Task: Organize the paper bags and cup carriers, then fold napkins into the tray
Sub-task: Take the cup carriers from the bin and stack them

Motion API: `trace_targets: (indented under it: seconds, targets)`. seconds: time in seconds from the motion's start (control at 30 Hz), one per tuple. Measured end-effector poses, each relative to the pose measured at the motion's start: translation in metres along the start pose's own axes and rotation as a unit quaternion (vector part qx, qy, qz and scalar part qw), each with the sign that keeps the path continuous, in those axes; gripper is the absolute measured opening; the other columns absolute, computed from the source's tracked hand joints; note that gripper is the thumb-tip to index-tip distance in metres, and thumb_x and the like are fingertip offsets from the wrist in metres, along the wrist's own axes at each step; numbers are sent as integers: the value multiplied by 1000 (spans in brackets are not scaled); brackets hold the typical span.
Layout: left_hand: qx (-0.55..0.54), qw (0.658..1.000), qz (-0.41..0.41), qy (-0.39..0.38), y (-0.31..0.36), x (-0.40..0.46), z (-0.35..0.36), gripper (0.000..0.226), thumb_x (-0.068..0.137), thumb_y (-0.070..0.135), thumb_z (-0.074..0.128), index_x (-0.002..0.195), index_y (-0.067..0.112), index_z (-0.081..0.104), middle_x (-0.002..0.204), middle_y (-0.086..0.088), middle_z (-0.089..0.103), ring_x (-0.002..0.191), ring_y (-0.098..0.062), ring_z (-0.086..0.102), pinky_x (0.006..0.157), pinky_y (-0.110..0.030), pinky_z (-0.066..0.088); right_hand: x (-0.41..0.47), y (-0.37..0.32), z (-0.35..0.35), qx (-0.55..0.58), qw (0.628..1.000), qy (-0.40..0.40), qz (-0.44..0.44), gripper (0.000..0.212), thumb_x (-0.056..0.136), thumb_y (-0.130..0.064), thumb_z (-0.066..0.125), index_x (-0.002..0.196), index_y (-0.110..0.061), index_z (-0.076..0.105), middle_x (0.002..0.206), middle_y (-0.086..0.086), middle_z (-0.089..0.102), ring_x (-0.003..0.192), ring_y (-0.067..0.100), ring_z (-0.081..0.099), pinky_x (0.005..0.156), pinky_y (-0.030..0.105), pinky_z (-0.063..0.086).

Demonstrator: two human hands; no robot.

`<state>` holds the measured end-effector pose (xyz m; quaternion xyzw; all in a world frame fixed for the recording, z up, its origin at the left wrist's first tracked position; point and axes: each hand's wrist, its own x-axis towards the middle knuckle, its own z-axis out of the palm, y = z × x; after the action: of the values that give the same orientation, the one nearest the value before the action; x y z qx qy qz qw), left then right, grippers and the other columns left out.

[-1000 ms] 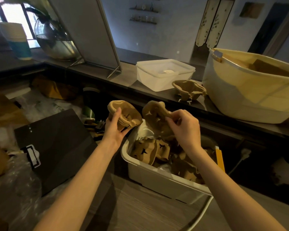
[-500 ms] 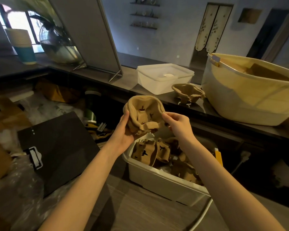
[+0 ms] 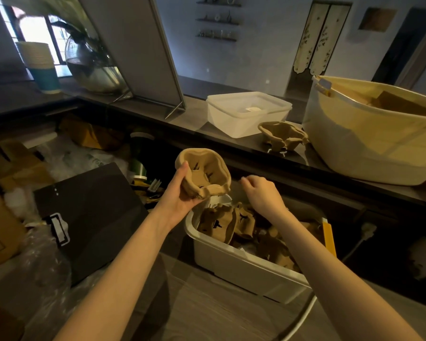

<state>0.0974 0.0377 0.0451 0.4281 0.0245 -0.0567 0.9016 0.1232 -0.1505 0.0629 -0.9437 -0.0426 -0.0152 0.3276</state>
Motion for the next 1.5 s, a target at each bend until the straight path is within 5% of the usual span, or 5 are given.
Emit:
trace_targets:
  seconds: [0.2, 0.47, 0.83, 1.23, 1.5]
  targets:
    - [-3, 1000, 5, 11, 4, 3, -12, 41, 85, 45, 49, 123, 28, 47, 130, -12, 50, 122, -30, 48, 100, -46, 42, 13, 20, 28, -116, 983, -103, 99, 36, 96, -44, 43, 106, -13, 58, 96, 3, 61, 85, 17, 59, 78, 30, 50]
    - [6, 999, -8, 41, 7, 3, -16, 66, 75, 49, 55, 135, 26, 41, 134, -12, 48, 121, -29, 49, 89, -43, 48, 22, 16, 53, -177, 978, -86, 65, 31, 87, -44, 59, 105, -20, 63, 95, 0, 64, 86, 15, 61, 80, 34, 54]
    - [-6, 993, 8, 114, 6, 11, -14, 39, 91, 43, 50, 124, 23, 46, 122, -10, 54, 114, -28, 53, 81, -40, 50, 12, 17, 12, 35, 996, -71, 48, 21, 87, -21, 63, 107, -13, 63, 93, 0, 65, 78, 6, 62, 70, 20, 53]
    - [50, 987, -64, 135, -3, 13, 10, 34, 87, 45, 56, 108, 18, 57, 107, -15, 63, 97, -29, 61, 81, -42, 50, -19, -28, -56, -6, 970, 178, -165, 32, 87, -15, 63, 119, -16, 61, 99, -3, 63, 89, 8, 59, 81, 24, 51]
    - [-32, 991, -133, 8, -2, 4, 18, 56, 87, 65, 37, 112, 20, 58, 119, -20, 56, 110, -37, 54, 86, -47, 49, -25, -22, -19, -172, 893, 213, -357, 27, 76, -15, 75, 99, -9, 64, 91, 5, 66, 65, 14, 64, 50, 22, 51]
